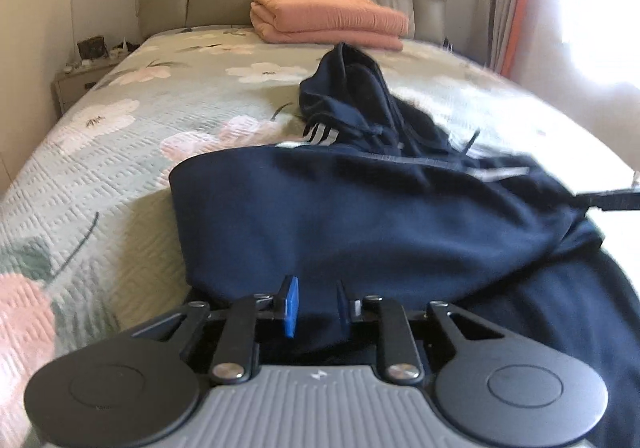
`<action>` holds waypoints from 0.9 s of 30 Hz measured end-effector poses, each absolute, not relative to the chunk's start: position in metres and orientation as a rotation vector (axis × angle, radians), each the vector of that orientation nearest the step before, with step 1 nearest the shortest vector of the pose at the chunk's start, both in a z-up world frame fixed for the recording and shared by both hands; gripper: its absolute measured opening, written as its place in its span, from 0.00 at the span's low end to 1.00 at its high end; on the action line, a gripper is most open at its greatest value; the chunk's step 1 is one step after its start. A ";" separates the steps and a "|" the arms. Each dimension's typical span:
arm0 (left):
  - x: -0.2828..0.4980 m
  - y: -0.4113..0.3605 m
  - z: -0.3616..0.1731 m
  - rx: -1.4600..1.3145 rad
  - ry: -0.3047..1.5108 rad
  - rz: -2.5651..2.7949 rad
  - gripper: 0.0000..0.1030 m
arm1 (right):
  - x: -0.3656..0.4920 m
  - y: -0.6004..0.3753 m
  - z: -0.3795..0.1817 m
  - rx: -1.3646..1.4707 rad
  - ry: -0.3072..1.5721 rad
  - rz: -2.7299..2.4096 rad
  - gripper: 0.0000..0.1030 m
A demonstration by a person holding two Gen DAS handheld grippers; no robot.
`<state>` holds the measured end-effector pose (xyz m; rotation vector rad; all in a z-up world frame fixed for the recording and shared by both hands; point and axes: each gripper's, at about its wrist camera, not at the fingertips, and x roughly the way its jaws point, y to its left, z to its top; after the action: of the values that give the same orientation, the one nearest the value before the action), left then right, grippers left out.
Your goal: Fold large clothes
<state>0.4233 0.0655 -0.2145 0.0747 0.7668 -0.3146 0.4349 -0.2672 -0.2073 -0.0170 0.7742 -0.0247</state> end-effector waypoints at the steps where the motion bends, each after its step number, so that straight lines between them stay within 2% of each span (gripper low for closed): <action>1: 0.424 0.063 -0.217 0.086 0.783 -0.314 0.23 | 0.442 -0.261 -0.212 -0.037 0.784 -0.021 0.16; 7: 0.418 0.067 -0.234 0.100 0.830 -0.311 0.23 | 0.439 -0.261 -0.233 0.027 0.909 -0.018 0.17; 18: 0.414 0.065 -0.232 0.059 0.796 -0.329 0.26 | 0.457 -0.214 -0.212 0.123 0.840 0.201 0.18; 23: 0.417 0.067 -0.241 0.003 0.762 -0.334 0.33 | 0.476 -0.207 -0.224 0.104 0.892 0.210 0.19; 27: 0.413 0.073 -0.250 -0.106 0.710 -0.349 0.48 | 0.496 -0.222 -0.213 0.125 0.860 0.172 0.30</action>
<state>0.4134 0.0732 -0.2495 -0.1058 0.7100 -0.3486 0.4961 -0.2220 -0.2127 0.1249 0.8596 0.1717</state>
